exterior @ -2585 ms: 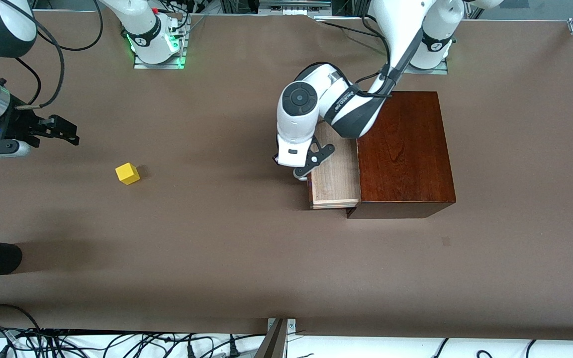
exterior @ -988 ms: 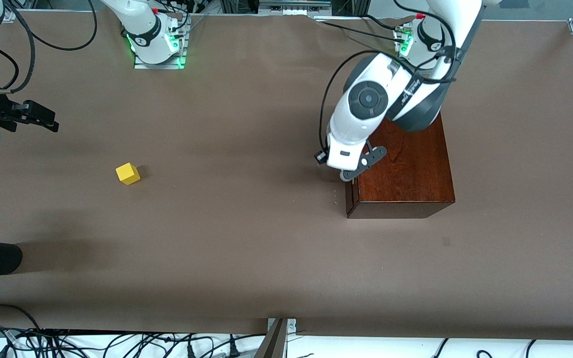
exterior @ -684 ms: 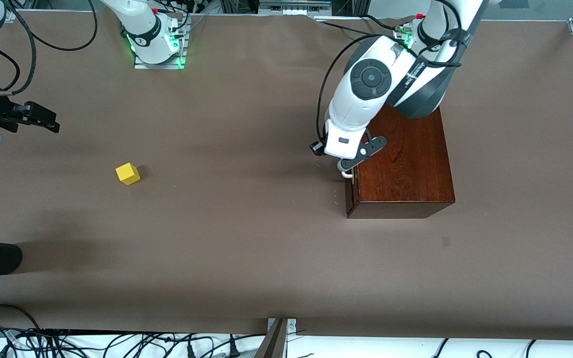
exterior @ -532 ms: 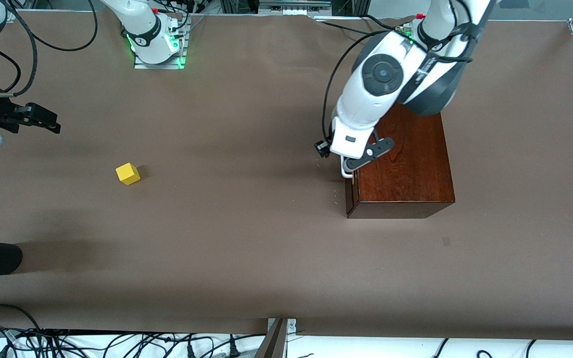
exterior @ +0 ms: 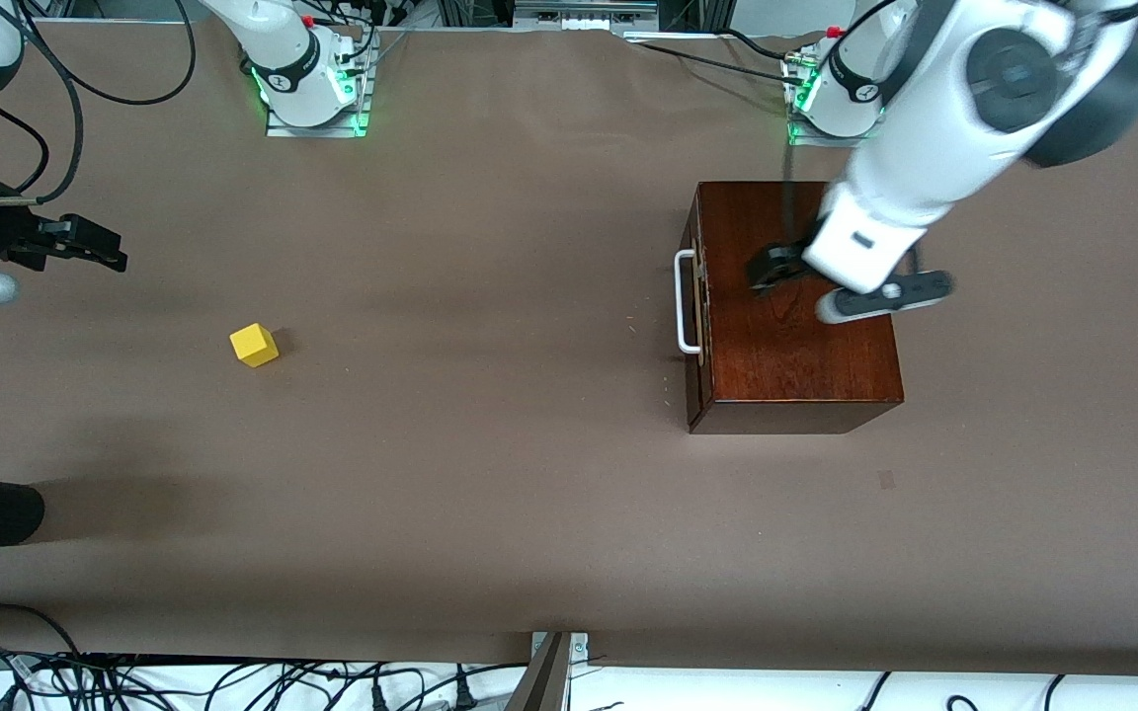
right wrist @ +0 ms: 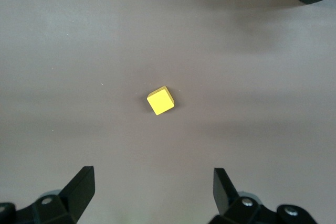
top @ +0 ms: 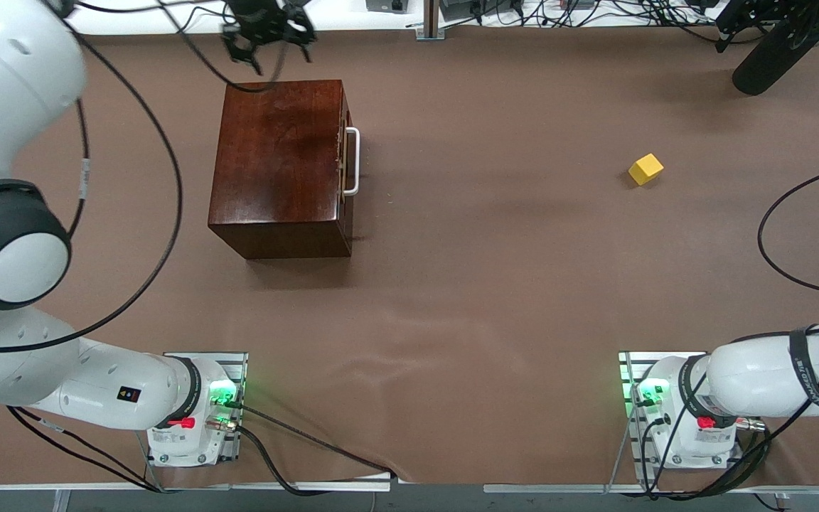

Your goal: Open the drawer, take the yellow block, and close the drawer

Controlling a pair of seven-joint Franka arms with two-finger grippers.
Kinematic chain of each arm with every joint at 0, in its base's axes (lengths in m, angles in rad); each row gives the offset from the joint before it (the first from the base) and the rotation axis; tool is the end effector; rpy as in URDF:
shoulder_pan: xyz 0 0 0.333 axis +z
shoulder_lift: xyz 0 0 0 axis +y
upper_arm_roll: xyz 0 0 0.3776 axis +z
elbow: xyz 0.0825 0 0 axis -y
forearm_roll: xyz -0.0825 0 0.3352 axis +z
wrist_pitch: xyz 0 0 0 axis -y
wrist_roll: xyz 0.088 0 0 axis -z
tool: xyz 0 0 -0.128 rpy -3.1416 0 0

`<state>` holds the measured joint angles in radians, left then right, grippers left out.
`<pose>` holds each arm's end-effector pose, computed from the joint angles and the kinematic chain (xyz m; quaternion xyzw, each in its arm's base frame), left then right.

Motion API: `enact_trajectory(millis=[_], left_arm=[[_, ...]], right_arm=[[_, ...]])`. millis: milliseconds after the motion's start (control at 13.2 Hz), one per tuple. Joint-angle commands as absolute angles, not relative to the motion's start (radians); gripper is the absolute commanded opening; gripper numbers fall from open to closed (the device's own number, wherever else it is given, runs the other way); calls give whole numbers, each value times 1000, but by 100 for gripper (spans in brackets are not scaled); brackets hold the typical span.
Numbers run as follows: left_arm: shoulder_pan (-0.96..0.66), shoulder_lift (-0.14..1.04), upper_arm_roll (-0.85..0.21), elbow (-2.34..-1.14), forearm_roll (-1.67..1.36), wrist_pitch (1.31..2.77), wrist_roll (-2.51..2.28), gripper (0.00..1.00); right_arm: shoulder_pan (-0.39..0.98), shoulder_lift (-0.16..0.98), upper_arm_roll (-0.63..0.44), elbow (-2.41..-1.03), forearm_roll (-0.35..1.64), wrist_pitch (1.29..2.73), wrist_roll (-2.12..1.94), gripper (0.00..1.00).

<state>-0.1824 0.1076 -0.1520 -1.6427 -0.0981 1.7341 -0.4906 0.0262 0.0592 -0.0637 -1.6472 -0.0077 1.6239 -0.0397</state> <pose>0.5201 -0.1874 0.5928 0.9946 0.0866 -0.0295 0.0487 0.5247 -0.0195 0.6067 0.9991 0.0014 -0.0414 0.0041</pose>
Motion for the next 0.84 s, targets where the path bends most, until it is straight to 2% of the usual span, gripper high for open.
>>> enact_trajectory(millis=[0,228,760], left_arm=[[-133,28,-100,-1695,-107,1715,-249,100],[-134,21,-5,-1681,-71,1698,-56,100],[-95,-5,-8,-1677,-43,1683,-41,100]], right_arm=[[9,61,-54,-1620,-9,1609,-28,100],[9,61,-58,-1620,-8,1617,-28,100],[9,61,-58,-1618,-8,1615,-26,100]])
